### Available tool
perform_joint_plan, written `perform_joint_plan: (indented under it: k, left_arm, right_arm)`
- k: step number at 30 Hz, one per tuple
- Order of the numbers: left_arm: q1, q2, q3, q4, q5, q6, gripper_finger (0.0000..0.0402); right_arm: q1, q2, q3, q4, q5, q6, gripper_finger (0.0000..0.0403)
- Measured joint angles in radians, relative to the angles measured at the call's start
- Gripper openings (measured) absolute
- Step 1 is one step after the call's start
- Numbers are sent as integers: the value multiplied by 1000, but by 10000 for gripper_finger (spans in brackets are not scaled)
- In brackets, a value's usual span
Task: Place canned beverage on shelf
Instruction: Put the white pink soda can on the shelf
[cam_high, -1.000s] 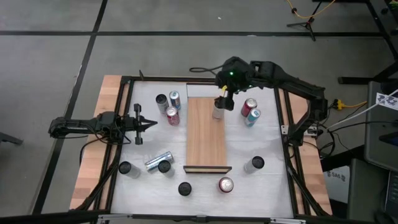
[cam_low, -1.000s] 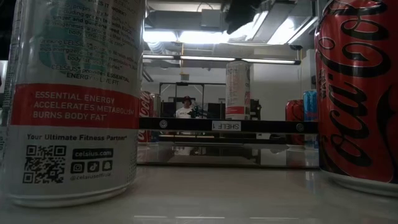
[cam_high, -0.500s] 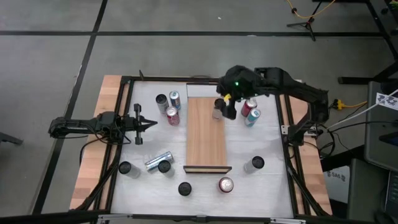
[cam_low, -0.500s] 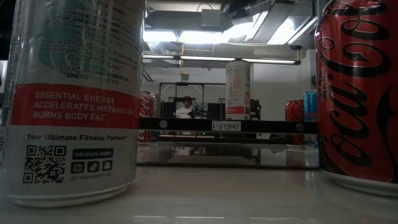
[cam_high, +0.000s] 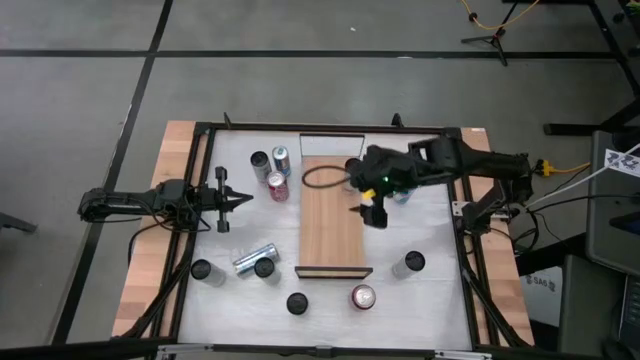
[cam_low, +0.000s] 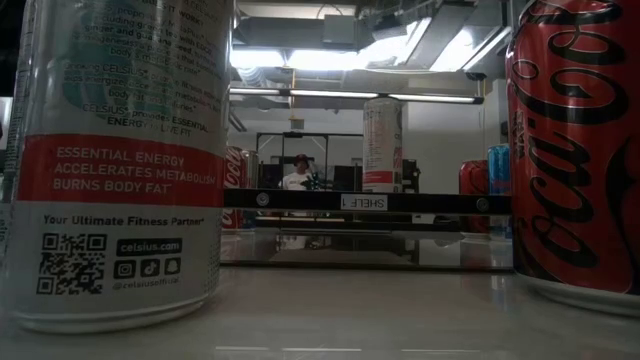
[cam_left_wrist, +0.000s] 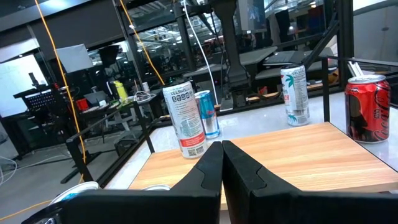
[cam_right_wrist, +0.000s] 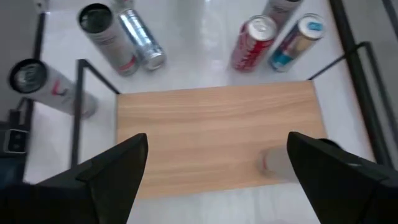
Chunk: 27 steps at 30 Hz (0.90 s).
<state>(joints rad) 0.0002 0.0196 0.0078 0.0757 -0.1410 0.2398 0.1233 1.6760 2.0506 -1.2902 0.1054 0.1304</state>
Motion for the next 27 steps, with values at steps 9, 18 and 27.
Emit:
perform_joint_plan:
  k: [9, 18, 27]
  left_arm:
    - [0, 0, 0, 0, 0, 0, 0]
    - [0, 0, 0, 0, 0, 0, 0]
    - [0, 0, 0, 0, 0, -2, 0]
  right_arm:
    - [86, 0, 0, 0, 0, 83, 366]
    - [142, 0, 0, -31, 0, 149, 257]
    - [154, 0, 0, -105, 63, 154, 130]
